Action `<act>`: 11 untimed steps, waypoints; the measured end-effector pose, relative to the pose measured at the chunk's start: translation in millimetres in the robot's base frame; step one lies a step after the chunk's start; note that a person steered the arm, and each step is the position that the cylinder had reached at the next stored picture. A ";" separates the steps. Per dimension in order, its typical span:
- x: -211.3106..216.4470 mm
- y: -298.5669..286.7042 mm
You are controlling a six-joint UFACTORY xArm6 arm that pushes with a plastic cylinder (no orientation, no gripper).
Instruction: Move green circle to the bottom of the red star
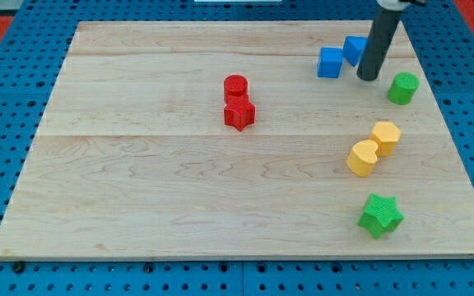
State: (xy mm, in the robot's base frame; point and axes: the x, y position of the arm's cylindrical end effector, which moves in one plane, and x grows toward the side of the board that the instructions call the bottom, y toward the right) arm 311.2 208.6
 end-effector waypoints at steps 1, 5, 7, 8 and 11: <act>1.7 87.0; 3.4 -24.0; 126.1 -99.1; 103.1 -101.1; 181.1 -187.5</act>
